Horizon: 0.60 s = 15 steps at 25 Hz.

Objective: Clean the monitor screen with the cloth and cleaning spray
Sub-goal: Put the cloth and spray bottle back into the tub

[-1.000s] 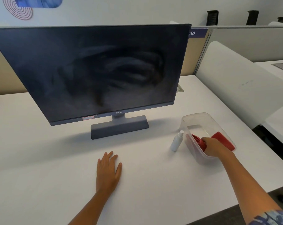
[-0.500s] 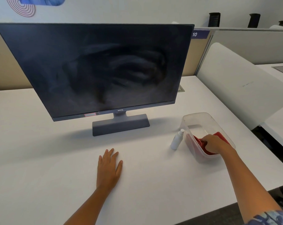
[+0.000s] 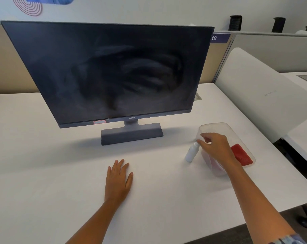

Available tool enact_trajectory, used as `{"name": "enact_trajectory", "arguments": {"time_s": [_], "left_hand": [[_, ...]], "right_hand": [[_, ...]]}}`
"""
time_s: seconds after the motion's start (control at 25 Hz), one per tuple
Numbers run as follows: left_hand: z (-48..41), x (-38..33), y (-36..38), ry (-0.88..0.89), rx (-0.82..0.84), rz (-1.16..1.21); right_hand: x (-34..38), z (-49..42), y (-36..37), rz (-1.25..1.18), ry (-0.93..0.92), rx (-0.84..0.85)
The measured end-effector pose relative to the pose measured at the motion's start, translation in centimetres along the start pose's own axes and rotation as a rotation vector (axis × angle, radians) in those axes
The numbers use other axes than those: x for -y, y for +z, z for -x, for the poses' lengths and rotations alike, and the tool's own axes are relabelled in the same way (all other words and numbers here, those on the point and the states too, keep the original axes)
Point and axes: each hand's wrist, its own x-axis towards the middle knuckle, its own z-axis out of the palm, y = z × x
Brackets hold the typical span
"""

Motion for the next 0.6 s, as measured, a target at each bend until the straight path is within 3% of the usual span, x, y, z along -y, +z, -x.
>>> {"name": "enact_trajectory", "arguments": {"time_s": [0.12, 0.6], "left_hand": [[0.0, 0.0, 0.0, -0.002, -0.002, 0.011], [-0.1, 0.1, 0.1, 0.000, -0.014, 0.013]], "right_hand": [[0.3, 0.1, 1.6, 0.008, -0.007, 0.053], [0.6, -0.3, 1.8, -0.029, -0.048, -0.054]]}}
